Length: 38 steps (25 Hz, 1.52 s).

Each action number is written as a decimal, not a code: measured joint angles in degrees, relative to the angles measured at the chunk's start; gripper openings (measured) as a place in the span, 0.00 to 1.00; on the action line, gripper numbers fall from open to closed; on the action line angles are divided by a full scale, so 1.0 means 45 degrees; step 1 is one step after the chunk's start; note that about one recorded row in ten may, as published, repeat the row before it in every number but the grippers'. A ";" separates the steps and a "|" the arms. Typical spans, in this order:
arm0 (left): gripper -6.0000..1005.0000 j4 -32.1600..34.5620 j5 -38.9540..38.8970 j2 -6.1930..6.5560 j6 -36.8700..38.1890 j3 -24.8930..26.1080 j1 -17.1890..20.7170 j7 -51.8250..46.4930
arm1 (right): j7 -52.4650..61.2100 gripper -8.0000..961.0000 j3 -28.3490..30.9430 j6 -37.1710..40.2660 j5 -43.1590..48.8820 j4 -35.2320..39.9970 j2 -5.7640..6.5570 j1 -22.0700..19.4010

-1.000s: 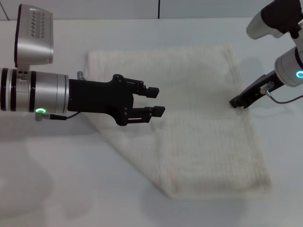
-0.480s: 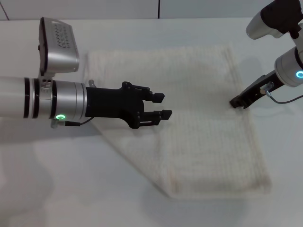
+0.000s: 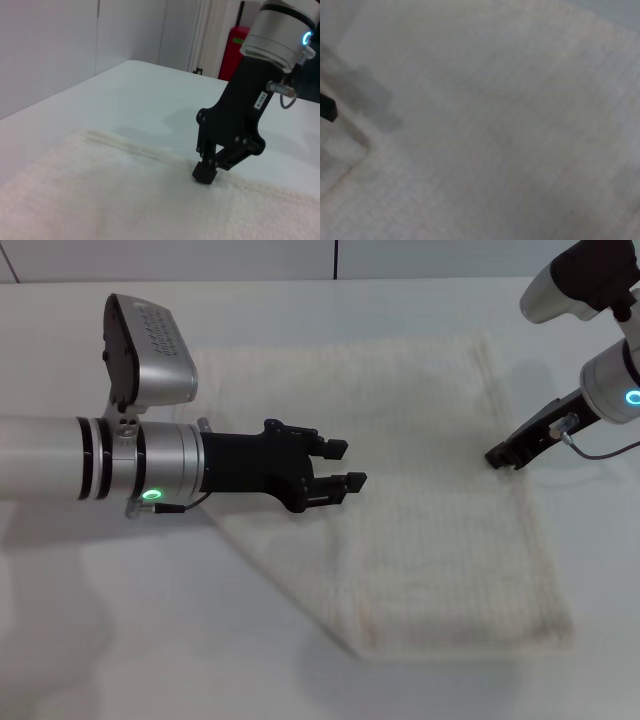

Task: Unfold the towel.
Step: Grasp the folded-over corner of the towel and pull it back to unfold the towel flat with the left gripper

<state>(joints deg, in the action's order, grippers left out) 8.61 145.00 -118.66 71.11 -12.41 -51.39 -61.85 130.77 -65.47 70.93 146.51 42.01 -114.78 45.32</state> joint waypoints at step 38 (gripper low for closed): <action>0.49 -0.1756 -0.0621 -0.0058 -0.2557 0.0043 0.0074 0.0846 | 0.0003 0.01 0.0000 0.0080 0.0002 0.0016 -0.0036 0.0027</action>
<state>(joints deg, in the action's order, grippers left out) 0.70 142.21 -118.92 59.60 -12.22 -51.06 -58.04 130.79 -65.47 71.29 146.52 42.08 -114.95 45.44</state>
